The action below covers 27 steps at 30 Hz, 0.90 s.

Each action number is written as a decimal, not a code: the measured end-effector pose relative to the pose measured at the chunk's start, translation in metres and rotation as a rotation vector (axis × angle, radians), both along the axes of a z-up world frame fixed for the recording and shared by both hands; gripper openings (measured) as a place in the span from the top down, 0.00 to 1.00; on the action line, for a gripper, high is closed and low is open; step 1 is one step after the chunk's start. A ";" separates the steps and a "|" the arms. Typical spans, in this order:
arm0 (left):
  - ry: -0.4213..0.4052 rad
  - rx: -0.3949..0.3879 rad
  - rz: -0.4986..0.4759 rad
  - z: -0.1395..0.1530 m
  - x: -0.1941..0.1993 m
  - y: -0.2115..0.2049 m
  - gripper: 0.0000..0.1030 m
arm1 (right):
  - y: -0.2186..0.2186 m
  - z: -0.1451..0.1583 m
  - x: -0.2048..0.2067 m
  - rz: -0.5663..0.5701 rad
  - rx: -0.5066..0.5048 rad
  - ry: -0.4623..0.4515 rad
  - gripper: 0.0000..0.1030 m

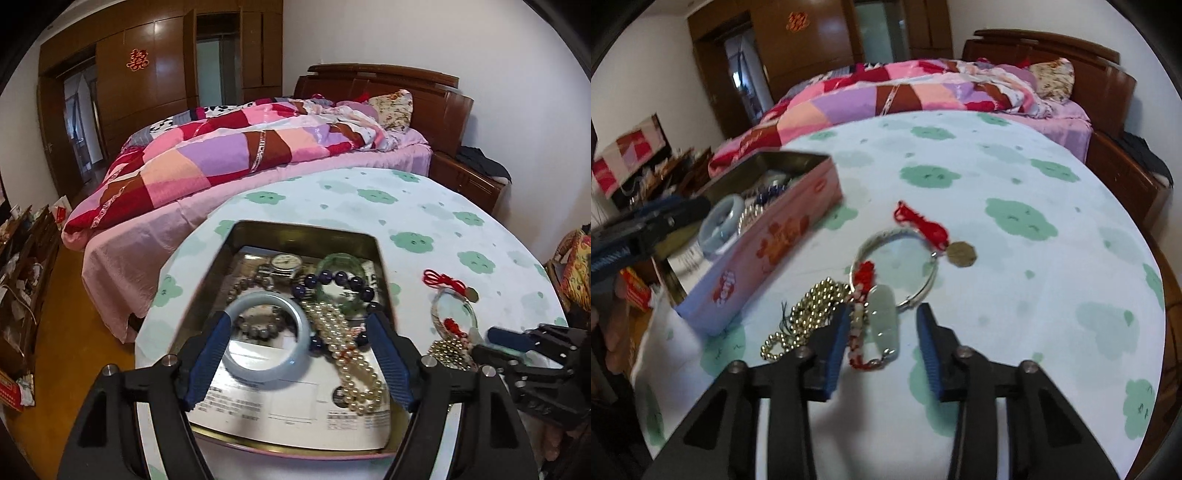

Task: Organize jewelry
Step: 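Grasp the green jade pendant with the right tool while the left tool grasps the gold bead chain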

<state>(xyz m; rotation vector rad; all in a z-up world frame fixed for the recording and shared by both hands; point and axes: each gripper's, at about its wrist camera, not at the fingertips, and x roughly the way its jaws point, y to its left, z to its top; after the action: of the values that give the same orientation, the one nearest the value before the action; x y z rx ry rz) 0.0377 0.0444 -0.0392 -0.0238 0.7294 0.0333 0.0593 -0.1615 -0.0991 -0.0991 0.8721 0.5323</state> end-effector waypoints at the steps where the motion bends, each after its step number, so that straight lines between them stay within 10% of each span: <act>1: 0.001 0.001 -0.006 0.000 0.000 -0.003 0.26 | 0.001 -0.002 -0.001 0.012 -0.004 0.005 0.77; 27: 0.035 0.081 -0.337 -0.014 -0.008 -0.118 0.30 | -0.081 0.024 0.007 -0.216 -0.011 -0.078 0.83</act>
<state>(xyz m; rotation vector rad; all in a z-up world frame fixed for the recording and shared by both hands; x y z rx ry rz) 0.0292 -0.0733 -0.0534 0.1772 0.7591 -0.2597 0.0668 -0.2430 -0.0748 -0.0350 0.7981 0.3200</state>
